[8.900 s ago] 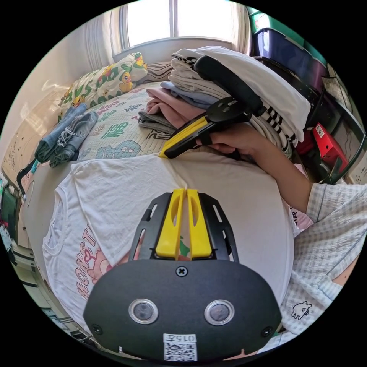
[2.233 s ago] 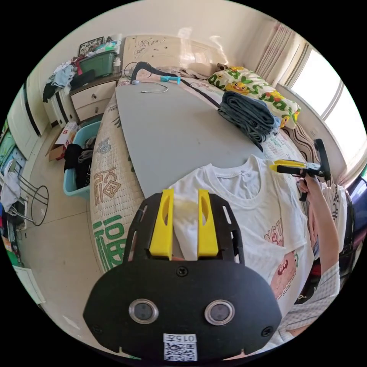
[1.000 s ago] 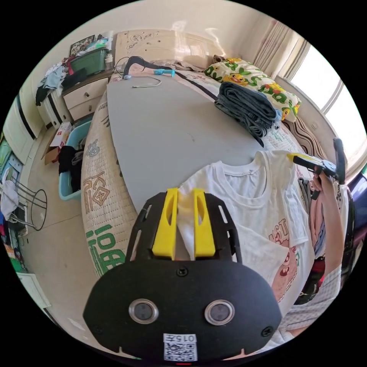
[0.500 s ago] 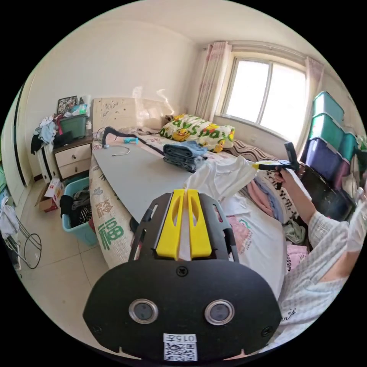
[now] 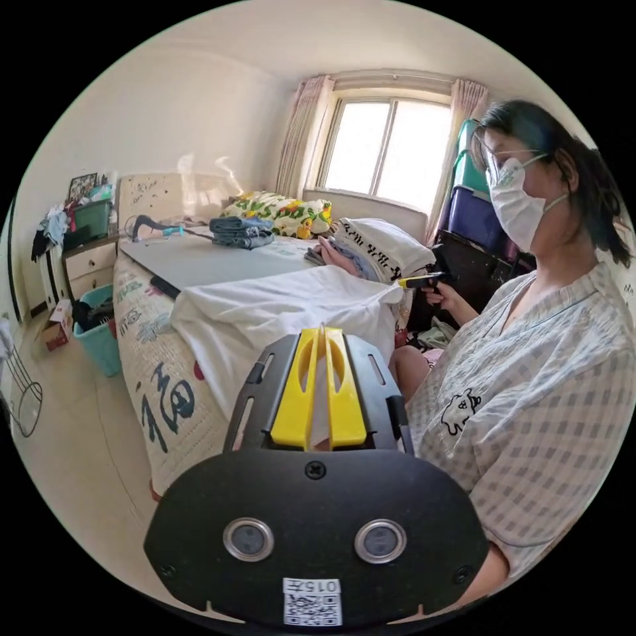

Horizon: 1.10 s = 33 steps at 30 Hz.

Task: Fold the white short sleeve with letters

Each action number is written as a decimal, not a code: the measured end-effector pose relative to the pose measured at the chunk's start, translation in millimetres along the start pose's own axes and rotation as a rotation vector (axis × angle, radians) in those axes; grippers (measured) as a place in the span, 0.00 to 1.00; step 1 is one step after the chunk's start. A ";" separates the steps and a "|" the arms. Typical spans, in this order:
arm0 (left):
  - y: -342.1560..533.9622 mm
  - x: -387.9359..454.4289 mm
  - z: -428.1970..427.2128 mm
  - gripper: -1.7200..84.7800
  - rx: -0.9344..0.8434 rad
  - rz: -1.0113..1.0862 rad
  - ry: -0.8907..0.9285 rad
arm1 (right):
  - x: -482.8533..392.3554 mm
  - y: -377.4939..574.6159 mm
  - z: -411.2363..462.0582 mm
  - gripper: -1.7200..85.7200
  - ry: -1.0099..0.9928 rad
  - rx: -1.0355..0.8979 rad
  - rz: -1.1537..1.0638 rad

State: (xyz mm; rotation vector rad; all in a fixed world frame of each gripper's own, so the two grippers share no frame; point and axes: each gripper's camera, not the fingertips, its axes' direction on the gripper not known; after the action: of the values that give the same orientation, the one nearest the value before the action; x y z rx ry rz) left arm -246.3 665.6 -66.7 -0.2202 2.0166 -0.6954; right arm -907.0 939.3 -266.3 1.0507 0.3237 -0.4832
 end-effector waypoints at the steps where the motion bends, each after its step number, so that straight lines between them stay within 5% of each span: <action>1: -4.3 5.3 -5.1 0.02 -0.003 0.020 -0.003 | -4.1 0.5 -12.5 0.01 0.006 0.028 -0.026; 6: 17.3 27.9 -15.0 0.03 -0.055 0.048 0.039 | 0.3 29.6 -16.5 0.02 -0.006 -0.021 -0.016; 11: 57.7 -3.0 27.1 0.05 -0.257 -0.086 0.110 | 41.5 52.0 36.9 0.08 -0.071 -0.276 0.068; 16: 25.2 -36.3 -57.6 0.08 0.020 -0.098 0.133 | 54.0 8.2 -9.9 0.10 0.028 -0.041 0.056; 19: -4.7 -97.0 -83.2 0.11 0.138 -0.296 -0.006 | 63.3 -45.3 -1.3 0.14 0.018 -0.009 0.001; 28: -90.5 -238.6 43.4 0.19 -0.208 -0.463 -0.189 | 183.0 -165.8 153.0 0.23 0.292 -0.234 0.277; 33: -101.0 -258.6 72.9 0.13 -0.338 -0.421 -0.167 | 211.6 -175.6 192.5 0.16 0.269 -0.350 0.271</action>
State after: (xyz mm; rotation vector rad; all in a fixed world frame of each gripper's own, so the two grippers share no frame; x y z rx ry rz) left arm -61.2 663.6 152.7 -0.8924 1.9319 -0.5629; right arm -814.3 649.8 -408.6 0.7997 0.4770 -0.0350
